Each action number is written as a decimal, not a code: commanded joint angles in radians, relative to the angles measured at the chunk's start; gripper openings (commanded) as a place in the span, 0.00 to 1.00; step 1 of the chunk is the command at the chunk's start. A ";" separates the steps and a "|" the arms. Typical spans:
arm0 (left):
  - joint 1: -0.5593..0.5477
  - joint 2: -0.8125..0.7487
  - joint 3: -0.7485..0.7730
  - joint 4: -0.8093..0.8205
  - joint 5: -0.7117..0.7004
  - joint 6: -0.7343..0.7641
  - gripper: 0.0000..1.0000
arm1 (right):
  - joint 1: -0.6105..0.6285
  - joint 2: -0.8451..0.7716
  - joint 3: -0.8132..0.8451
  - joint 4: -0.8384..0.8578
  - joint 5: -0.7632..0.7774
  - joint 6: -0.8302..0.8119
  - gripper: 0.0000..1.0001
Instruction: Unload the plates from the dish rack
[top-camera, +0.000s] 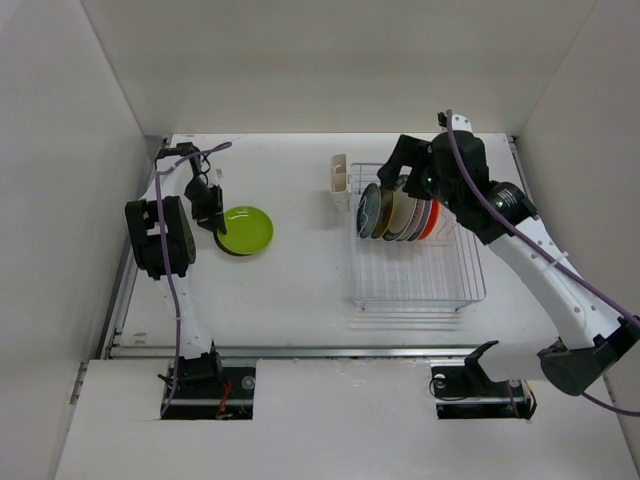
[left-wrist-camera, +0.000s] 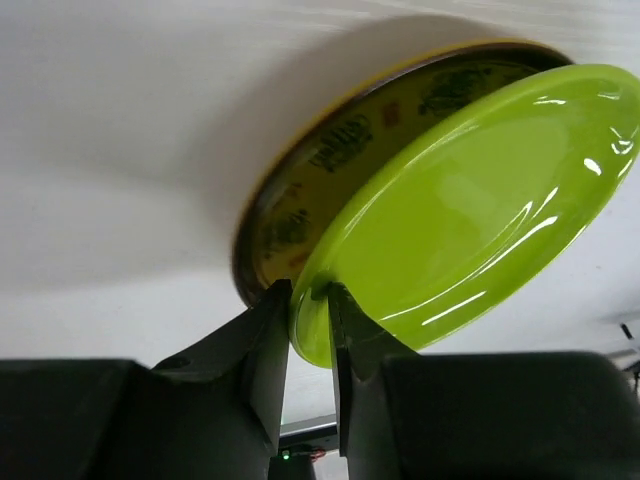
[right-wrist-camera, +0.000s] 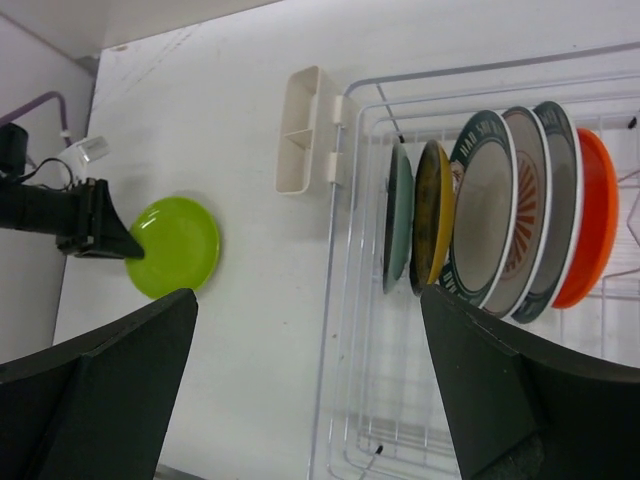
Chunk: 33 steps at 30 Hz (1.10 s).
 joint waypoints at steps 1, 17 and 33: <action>-0.007 -0.050 0.018 -0.025 -0.125 -0.008 0.18 | -0.019 -0.032 0.004 -0.043 0.059 0.021 0.99; -0.027 -0.114 0.010 -0.044 -0.204 0.004 0.62 | -0.226 0.042 0.022 -0.217 0.217 0.081 0.99; -0.027 -0.449 -0.042 -0.055 -0.258 0.043 0.65 | -0.321 0.217 -0.088 -0.074 0.197 0.030 0.55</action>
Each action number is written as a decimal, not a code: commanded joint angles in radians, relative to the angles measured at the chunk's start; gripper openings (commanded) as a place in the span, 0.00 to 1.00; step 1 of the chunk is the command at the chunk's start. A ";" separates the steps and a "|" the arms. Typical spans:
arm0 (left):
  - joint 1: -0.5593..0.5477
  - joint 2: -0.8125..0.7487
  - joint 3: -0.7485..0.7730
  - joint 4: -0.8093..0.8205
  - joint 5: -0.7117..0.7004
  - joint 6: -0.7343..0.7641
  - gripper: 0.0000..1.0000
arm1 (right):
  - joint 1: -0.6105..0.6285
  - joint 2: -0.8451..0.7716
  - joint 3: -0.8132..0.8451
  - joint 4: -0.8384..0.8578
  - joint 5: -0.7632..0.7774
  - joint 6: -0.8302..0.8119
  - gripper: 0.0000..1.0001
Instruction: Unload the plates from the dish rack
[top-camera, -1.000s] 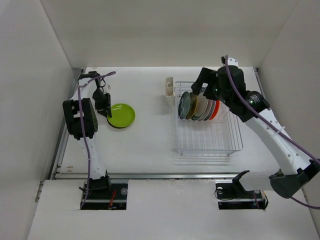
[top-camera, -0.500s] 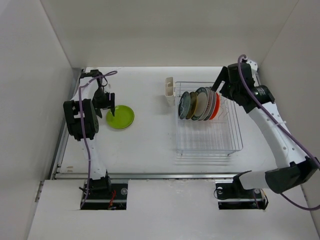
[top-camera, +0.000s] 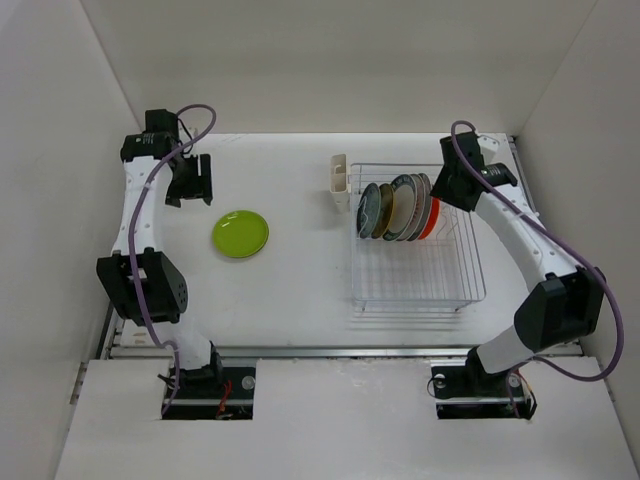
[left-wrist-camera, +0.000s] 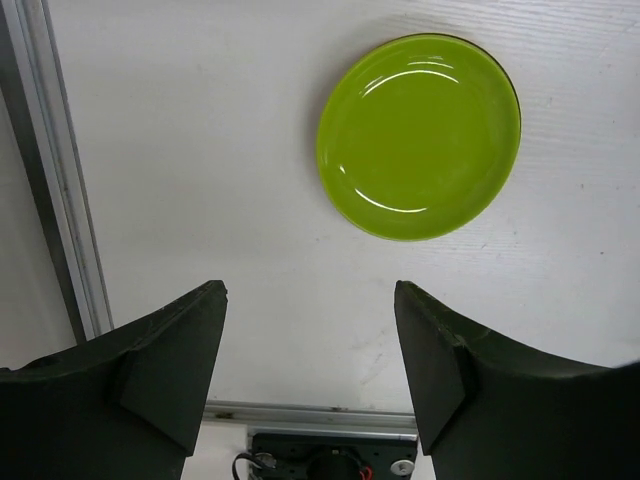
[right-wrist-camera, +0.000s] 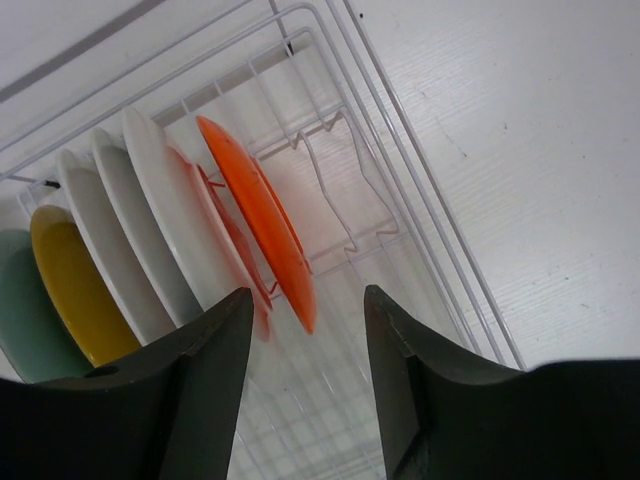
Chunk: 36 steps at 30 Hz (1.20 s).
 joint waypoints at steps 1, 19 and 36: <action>0.001 -0.016 -0.035 -0.042 0.003 0.018 0.65 | -0.006 -0.001 -0.010 0.103 -0.025 -0.022 0.53; 0.001 -0.056 -0.044 -0.062 0.013 0.018 0.65 | -0.006 0.134 -0.087 0.233 -0.057 -0.055 0.33; -0.062 -0.103 0.051 -0.132 0.217 0.080 0.67 | 0.029 -0.079 0.259 -0.115 0.493 -0.066 0.00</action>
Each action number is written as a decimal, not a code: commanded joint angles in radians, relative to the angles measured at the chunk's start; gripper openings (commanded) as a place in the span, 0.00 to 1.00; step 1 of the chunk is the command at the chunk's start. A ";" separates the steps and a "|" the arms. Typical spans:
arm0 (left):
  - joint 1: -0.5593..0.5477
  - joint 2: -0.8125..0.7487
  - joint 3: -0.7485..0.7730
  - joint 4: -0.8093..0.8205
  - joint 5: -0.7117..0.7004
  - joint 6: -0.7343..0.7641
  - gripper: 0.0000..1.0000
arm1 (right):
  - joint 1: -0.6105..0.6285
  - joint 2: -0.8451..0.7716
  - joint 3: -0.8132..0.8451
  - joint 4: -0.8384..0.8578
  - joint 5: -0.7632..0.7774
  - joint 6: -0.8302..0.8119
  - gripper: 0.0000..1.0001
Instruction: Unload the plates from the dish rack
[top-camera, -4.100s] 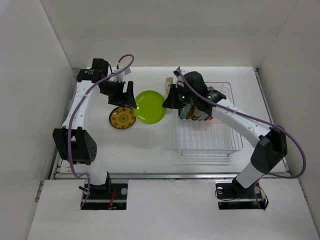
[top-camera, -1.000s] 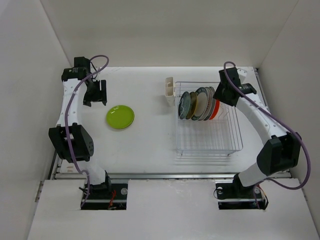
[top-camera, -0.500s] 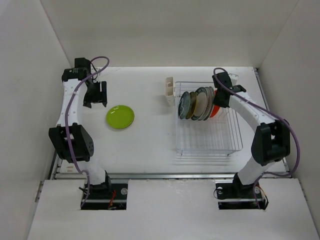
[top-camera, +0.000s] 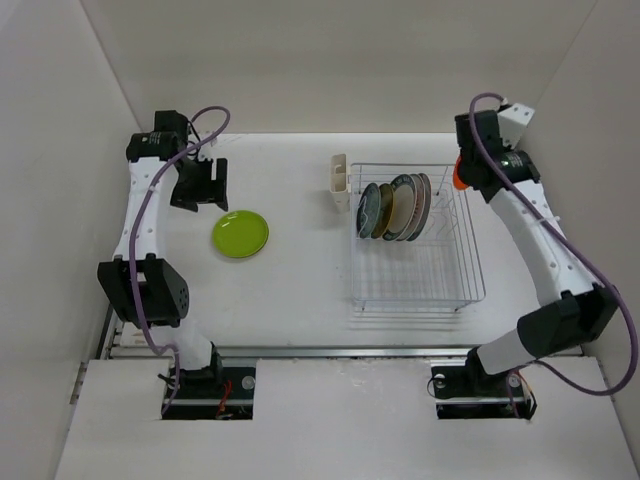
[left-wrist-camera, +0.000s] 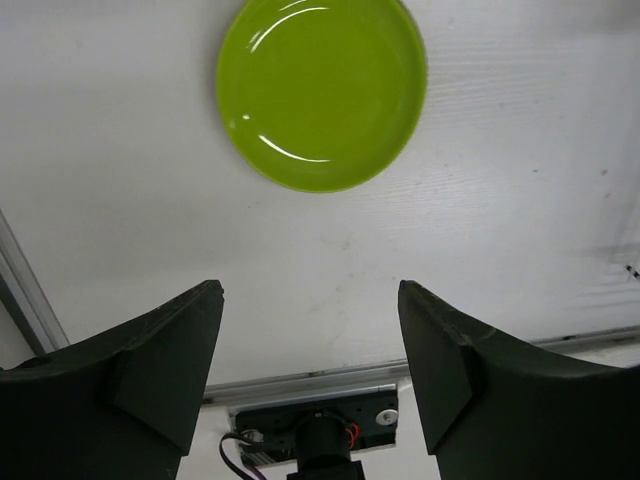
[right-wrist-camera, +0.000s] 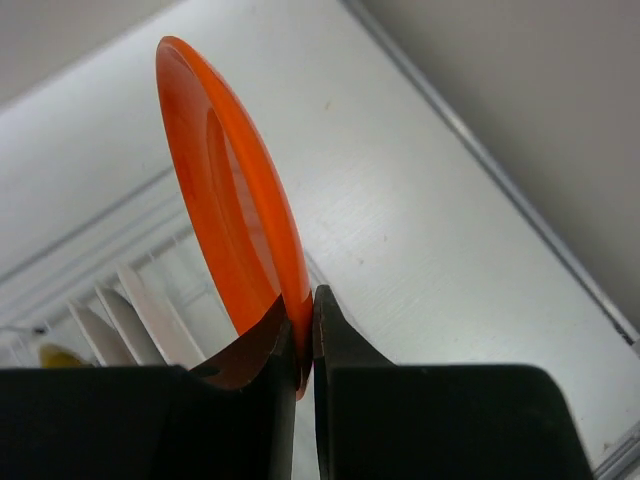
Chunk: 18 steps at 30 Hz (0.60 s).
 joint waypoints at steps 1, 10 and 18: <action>-0.035 -0.076 0.066 -0.045 0.105 0.043 0.69 | 0.042 -0.075 0.133 -0.122 0.232 0.016 0.00; -0.122 -0.087 0.075 -0.055 0.348 0.124 0.73 | 0.317 -0.122 -0.008 0.241 -0.399 -0.117 0.00; -0.141 -0.067 -0.006 0.001 0.339 0.159 0.75 | 0.403 0.066 -0.066 0.512 -0.948 -0.112 0.00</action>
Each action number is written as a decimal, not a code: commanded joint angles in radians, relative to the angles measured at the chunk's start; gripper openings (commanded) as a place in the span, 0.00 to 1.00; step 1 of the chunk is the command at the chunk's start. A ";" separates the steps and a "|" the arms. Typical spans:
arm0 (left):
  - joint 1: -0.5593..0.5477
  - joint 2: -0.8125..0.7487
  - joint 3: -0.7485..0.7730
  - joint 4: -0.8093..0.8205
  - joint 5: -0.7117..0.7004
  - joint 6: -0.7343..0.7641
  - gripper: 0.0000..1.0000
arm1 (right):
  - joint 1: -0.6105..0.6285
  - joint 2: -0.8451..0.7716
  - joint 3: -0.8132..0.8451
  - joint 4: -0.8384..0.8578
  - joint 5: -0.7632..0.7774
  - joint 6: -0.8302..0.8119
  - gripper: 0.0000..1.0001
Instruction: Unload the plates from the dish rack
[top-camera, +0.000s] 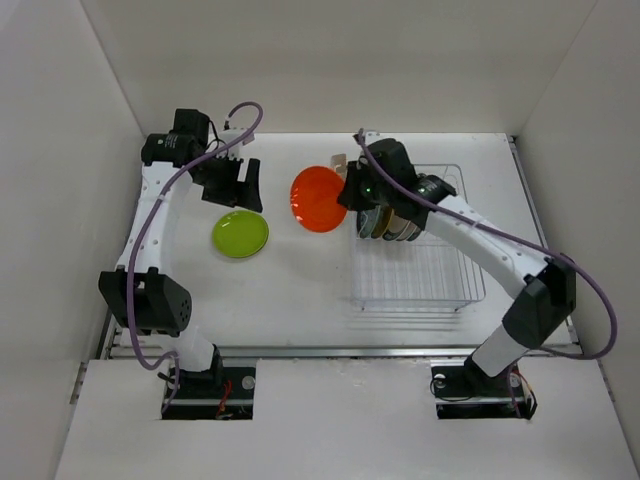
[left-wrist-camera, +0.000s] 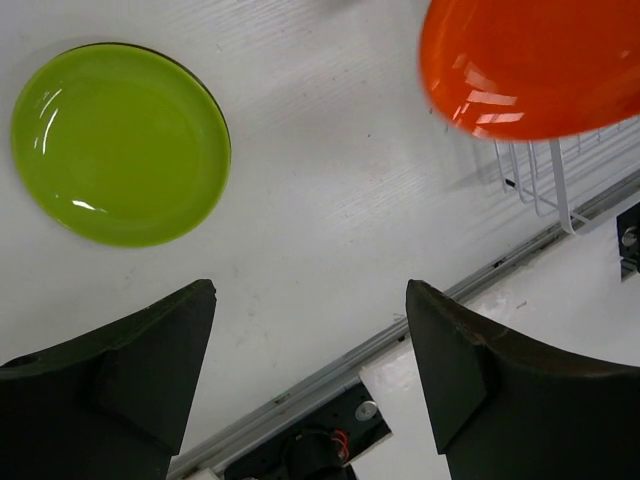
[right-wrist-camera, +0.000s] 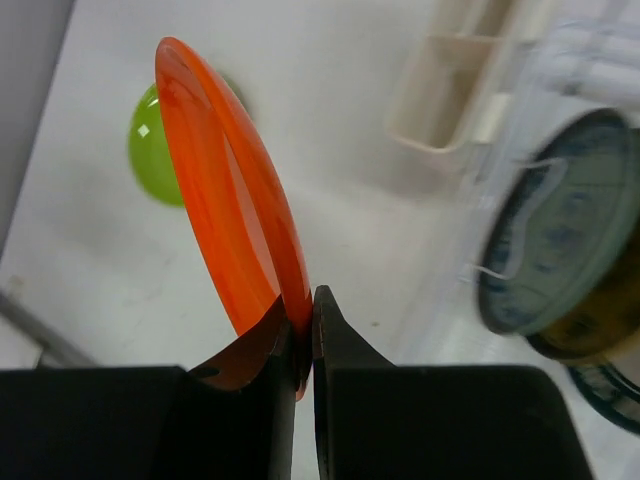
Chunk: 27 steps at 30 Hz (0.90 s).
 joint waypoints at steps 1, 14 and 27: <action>-0.003 0.004 -0.055 0.030 0.027 0.055 0.75 | 0.001 0.030 -0.029 0.280 -0.344 0.024 0.00; -0.003 0.127 -0.111 0.063 0.073 0.031 0.60 | 0.044 0.231 -0.037 0.425 -0.585 0.111 0.00; 0.006 0.217 -0.006 -0.074 0.107 0.012 0.00 | 0.062 0.294 0.006 0.371 -0.577 0.115 0.20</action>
